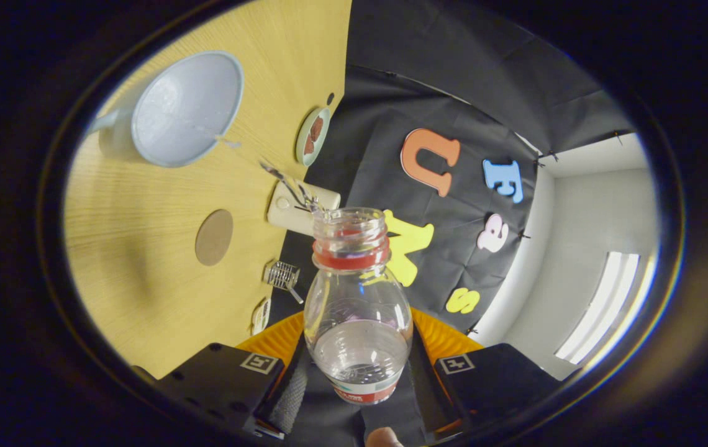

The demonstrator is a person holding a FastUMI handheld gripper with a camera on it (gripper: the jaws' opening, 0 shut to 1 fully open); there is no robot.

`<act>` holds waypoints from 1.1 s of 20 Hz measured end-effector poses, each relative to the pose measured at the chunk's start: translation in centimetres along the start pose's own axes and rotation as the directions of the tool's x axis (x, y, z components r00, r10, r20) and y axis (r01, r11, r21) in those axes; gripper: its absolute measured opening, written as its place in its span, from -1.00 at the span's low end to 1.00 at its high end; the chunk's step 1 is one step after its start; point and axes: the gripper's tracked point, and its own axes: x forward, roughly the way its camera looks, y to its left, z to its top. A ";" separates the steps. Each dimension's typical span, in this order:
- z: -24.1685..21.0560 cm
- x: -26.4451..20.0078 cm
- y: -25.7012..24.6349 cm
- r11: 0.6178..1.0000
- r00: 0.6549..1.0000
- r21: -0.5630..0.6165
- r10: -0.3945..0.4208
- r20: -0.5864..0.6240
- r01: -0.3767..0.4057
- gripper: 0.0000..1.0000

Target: Take the bottle from table, then pour the juice into the cup, finally place the bottle on the coaster

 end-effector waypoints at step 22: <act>0.7 0.1 -3.9 0.988 0.996 -0.123 -0.088 0.035 0.092 0.57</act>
